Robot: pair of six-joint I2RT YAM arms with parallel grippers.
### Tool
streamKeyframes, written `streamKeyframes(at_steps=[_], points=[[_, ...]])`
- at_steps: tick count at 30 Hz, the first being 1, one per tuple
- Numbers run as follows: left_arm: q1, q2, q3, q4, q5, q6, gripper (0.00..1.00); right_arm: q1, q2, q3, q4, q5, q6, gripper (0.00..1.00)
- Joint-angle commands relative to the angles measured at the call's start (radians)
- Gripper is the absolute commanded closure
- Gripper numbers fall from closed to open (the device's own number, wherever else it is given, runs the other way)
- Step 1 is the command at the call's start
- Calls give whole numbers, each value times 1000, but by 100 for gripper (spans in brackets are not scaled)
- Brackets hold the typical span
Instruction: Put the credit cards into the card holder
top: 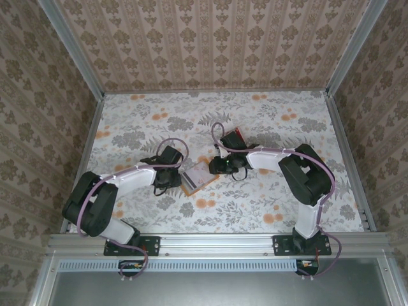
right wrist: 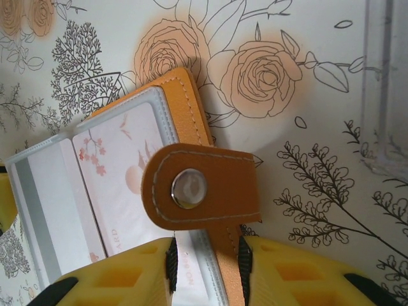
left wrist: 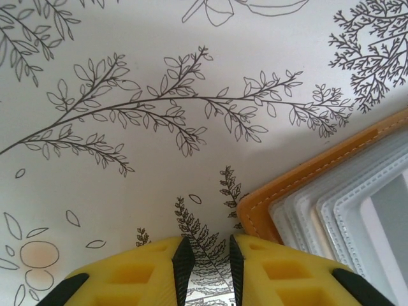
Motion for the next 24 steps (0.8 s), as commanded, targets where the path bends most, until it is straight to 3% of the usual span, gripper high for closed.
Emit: streamKeyframes(at_steps=[1,11,24], points=[[-14,59,-6,96,45,-2,71,27,20,17,-2,-51,-6,66],[-16,65,-4,96,42,-1,71,63,13,64,-95,25,-60,66],[-16,63,5,89,42,5,71,68,-46,82,-97,12,-56,66]])
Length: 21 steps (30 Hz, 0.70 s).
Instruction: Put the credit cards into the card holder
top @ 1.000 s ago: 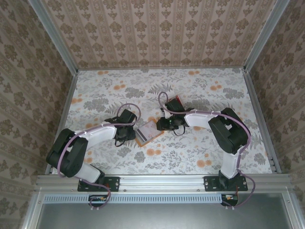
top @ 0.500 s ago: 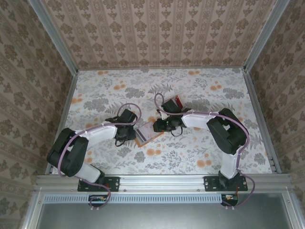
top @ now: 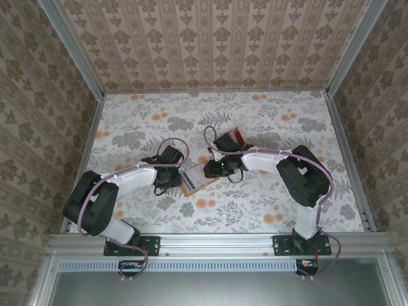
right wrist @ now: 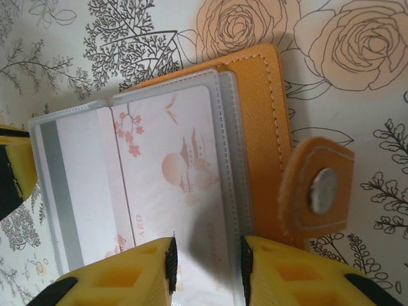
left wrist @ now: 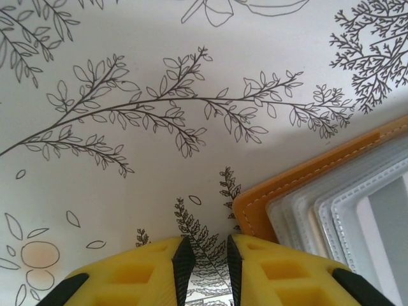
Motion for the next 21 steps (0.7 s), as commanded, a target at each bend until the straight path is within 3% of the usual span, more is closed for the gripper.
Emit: streamKeyframes(at_steps=[1,12,21], points=[[-14,55,-4,100,46,4,71,7,-47,41,-33,-2,-15,66],[-15,57,5,94,47,7,71,15,-76,42,-11,-51,0,66],[-14,60,13,90,47,8,71,22,-57,36,106,-206,79,65]])
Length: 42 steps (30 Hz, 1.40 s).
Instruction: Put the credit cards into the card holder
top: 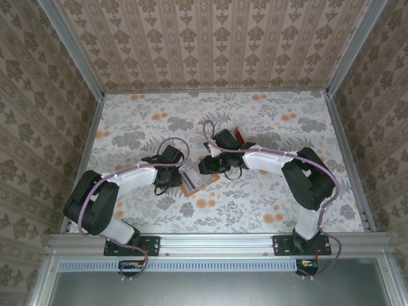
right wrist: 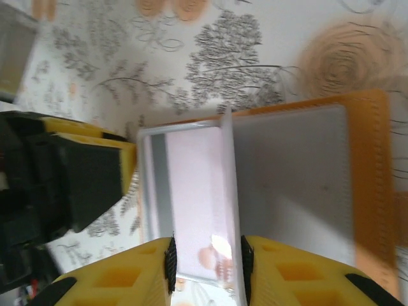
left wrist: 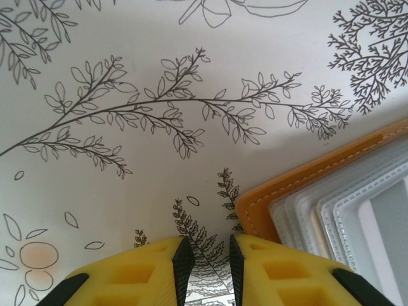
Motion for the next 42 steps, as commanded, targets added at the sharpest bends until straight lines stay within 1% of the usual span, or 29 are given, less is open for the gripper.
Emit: streamKeyframes(at_steps=[1,7,12,19,22,26,31,36,39,42], points=[[-13,52,2,98,46,8,71,16,-7,11,65,-100,49,65],[-12,43,-1,90,31,5,71,39,43,19,82,-119,66,65],[1,-2,-6,62,-3,10,71,60,85,39,74,-131,73,65],[44,-138,-54,44,-41,2,70,82,125,66,61,-153,73,65],[58,-191,-68,31,-61,1,70,82,120,73,52,-160,68,65],[75,-243,-71,21,-73,8,69,80,93,88,3,-134,32,64],[92,-261,-28,15,-73,41,68,47,11,88,-25,-103,14,64],[97,-239,45,19,-68,79,66,3,-45,96,-63,-57,-16,64],[99,-200,94,39,-44,98,65,-45,-87,81,-74,-16,-30,63],[96,-136,158,70,-1,109,65,-123,-126,83,-117,20,-62,63]])
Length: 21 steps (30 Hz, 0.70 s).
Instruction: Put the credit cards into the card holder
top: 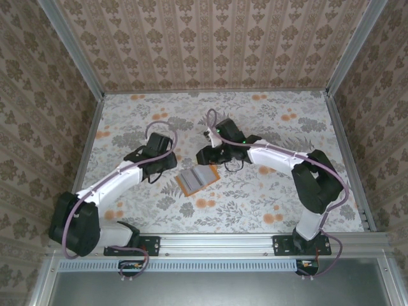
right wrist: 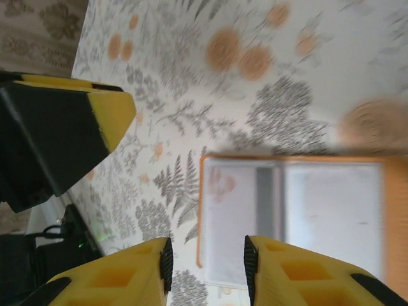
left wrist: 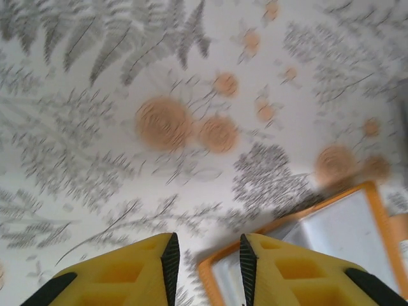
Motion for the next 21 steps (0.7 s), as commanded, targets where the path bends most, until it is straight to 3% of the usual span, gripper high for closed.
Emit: streamKeyframes(at_steps=[1,11,21], points=[[4,71,79,46,48,46,65,-89,-65,13,-84,85,-57,62],[-37,337,350,42,145,90,62,-327,-93,30,-154,212,-135,61],[-72,595,606,31,262,106,60,-434,-9,95,-205,241,-178,59]])
